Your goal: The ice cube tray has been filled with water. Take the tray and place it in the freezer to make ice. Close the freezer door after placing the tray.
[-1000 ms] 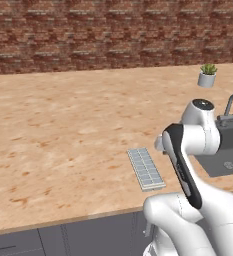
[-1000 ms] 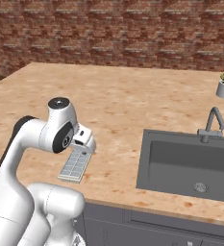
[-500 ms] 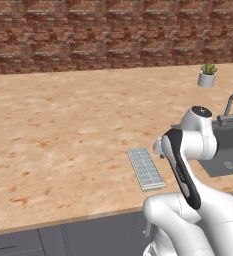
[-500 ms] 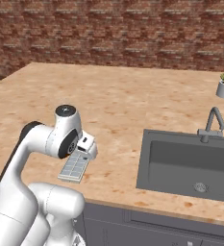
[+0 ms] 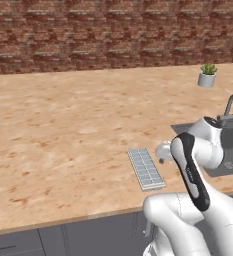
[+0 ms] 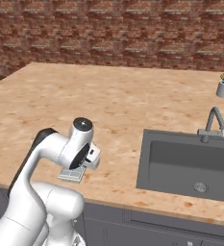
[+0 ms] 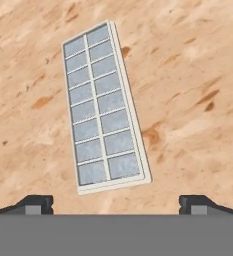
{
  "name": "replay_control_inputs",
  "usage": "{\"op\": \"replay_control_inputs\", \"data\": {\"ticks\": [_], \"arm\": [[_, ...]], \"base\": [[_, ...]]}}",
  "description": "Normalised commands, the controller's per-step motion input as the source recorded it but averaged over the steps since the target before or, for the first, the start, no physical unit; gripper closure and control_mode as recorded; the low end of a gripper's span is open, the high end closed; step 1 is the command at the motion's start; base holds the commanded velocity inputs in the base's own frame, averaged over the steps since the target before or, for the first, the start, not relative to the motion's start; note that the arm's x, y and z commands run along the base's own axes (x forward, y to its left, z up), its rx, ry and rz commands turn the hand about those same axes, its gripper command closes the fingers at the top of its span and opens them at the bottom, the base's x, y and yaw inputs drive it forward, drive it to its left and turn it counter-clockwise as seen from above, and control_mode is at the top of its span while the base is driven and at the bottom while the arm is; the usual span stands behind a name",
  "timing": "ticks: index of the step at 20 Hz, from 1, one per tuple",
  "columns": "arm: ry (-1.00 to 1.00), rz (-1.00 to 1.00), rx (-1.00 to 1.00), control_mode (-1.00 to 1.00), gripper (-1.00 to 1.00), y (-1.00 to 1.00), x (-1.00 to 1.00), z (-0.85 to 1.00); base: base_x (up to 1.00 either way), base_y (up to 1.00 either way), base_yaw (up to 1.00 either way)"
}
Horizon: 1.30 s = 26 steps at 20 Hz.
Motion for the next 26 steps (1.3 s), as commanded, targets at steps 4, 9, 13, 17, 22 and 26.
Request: {"op": "replay_control_inputs", "data": {"ticks": [4, 9, 13, 17, 22, 26], "arm": [[0.0, 0.0, 0.17, -1.0, -1.0, -0.06, 0.01, -0.39], [0.02, -0.01, 0.14, -1.0, -1.0, -0.07, 0.02, -0.23], [0.01, 0.0, 0.1, -1.0, -1.0, -0.07, 0.11, -0.29], [0.02, -0.01, 0.13, -1.0, -1.0, -0.04, 0.27, -0.29], [0.03, 0.0, 0.08, -1.0, -1.0, 0.0, 0.3, -0.2], [0.02, 0.0, 0.06, -1.0, -1.0, 0.0, 0.44, -0.2]], "base": [[0.0, 0.0, 0.0], [0.0, 0.0, 0.0], [0.0, 0.0, 0.0], [0.0, 0.0, 0.0], [0.0, 0.0, 0.0], [0.0, 0.0, 0.0]]}}
